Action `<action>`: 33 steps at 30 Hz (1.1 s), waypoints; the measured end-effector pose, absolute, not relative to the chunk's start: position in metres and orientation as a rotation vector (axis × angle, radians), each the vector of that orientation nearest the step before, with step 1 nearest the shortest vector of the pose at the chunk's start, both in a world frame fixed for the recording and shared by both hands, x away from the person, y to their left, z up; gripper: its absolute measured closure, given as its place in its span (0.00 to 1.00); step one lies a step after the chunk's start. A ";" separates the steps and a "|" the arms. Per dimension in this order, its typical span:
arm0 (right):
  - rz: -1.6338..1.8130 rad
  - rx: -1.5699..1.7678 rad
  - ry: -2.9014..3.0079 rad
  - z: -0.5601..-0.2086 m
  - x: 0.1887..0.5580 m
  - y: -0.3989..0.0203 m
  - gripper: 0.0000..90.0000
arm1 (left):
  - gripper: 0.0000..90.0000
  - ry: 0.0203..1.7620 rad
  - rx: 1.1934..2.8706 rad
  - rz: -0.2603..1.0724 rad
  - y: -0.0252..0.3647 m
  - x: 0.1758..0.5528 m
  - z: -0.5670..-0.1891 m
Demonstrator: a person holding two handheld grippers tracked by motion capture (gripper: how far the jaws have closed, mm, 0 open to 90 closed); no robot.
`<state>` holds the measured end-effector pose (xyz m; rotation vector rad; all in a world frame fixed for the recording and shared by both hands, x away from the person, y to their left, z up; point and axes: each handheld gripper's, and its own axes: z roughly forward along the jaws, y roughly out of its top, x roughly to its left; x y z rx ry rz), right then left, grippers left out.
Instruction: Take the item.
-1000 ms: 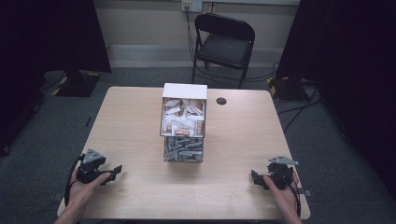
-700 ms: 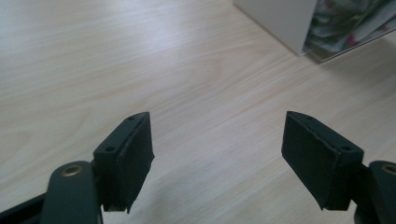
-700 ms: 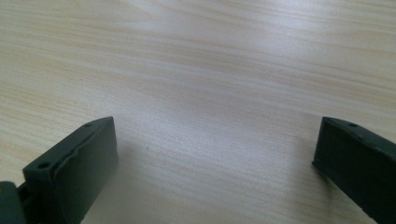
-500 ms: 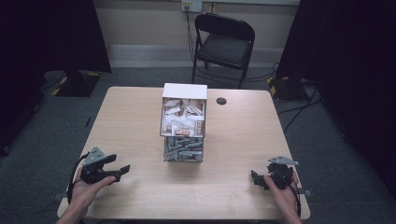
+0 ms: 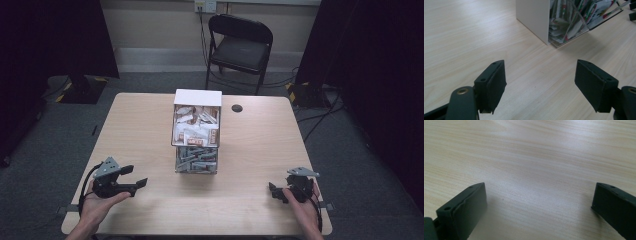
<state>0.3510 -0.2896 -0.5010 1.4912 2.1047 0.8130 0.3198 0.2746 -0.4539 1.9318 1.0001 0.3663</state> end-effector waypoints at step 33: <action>0.817 1.481 2.117 -0.501 0.352 -0.289 0.00 | 0.47 0.722 1.955 0.209 0.203 0.336 -0.415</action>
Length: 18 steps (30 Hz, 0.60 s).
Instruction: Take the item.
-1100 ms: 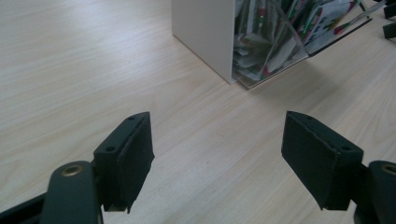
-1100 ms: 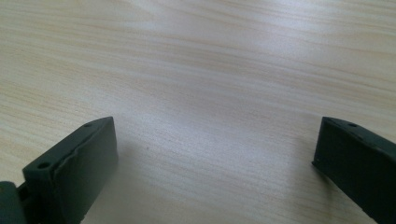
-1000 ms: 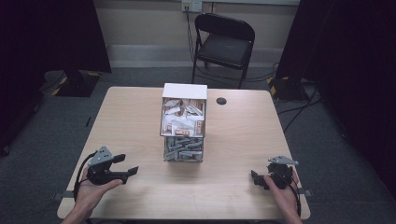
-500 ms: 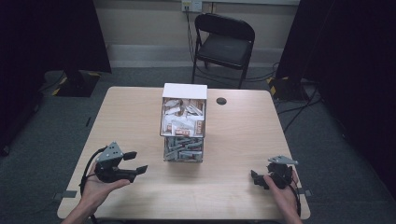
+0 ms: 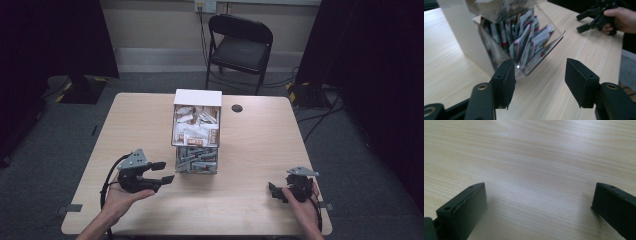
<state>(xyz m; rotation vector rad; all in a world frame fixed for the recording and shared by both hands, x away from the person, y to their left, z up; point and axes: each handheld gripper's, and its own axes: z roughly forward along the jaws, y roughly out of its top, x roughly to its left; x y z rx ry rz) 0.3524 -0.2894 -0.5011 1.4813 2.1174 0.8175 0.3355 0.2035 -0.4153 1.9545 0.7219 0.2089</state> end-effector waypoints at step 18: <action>0.820 1.476 2.122 -0.501 0.353 -0.289 0.00 | 0.62 0.671 1.971 0.138 0.173 0.351 -0.421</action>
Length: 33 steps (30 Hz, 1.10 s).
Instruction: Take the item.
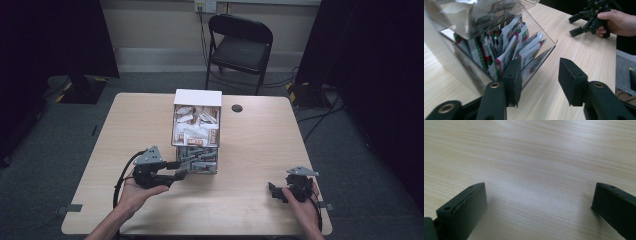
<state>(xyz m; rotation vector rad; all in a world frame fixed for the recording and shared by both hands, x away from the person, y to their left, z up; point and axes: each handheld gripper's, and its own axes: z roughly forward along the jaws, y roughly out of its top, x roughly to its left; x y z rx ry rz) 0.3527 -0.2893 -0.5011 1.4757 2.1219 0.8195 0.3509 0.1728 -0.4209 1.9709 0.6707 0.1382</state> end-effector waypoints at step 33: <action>0.823 1.466 2.132 -0.501 0.353 -0.289 0.00 | 0.85 0.660 1.983 0.121 0.147 0.375 -0.447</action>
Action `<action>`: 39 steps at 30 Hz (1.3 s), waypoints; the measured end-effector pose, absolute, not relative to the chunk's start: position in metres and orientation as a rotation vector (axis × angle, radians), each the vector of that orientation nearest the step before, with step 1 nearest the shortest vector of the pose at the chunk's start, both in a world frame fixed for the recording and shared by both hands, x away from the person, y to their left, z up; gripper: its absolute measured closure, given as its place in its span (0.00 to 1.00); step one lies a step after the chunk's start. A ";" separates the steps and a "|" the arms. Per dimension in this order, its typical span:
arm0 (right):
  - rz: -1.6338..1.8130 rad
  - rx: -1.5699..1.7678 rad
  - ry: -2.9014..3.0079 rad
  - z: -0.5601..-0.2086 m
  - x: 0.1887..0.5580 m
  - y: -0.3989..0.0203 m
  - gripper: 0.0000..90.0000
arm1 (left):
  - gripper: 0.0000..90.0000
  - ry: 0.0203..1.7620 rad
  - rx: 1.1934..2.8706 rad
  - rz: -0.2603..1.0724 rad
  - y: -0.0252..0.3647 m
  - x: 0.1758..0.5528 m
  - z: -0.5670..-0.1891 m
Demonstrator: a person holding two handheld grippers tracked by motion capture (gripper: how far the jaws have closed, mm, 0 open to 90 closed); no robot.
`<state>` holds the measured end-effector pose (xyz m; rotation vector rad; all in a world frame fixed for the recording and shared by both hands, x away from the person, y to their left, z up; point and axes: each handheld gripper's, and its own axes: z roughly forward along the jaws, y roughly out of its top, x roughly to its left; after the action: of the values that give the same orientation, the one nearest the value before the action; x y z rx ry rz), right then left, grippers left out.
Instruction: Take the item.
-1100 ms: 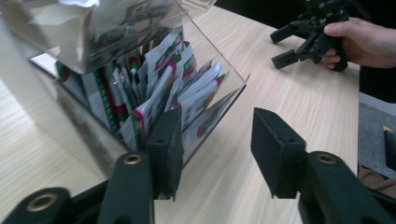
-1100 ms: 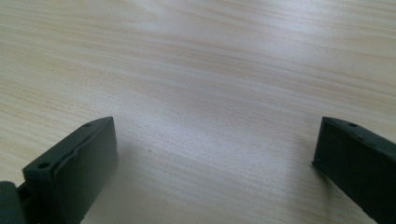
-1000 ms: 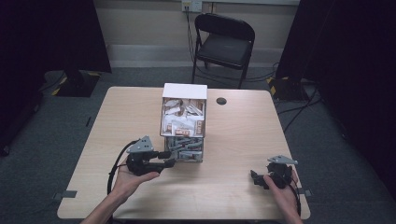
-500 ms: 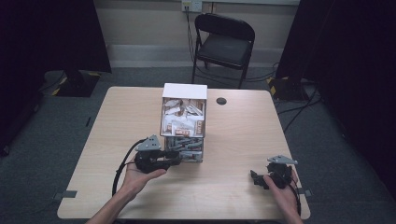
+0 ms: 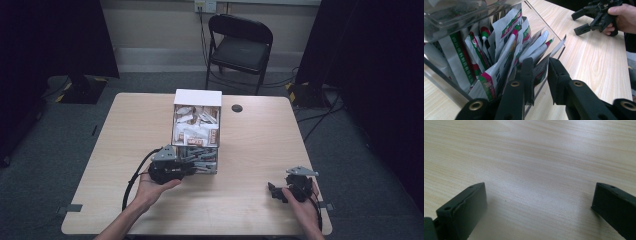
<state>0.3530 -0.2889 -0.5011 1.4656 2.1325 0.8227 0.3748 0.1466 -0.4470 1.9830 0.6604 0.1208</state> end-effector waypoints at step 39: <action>0.824 1.461 2.136 -0.501 0.353 -0.289 0.00 | 1.00 0.688 1.884 0.070 0.159 0.376 -0.444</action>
<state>0.3533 -0.2890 -0.5011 1.4610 2.1362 0.8243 0.3760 0.1587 -0.4444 1.8841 0.6881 0.0700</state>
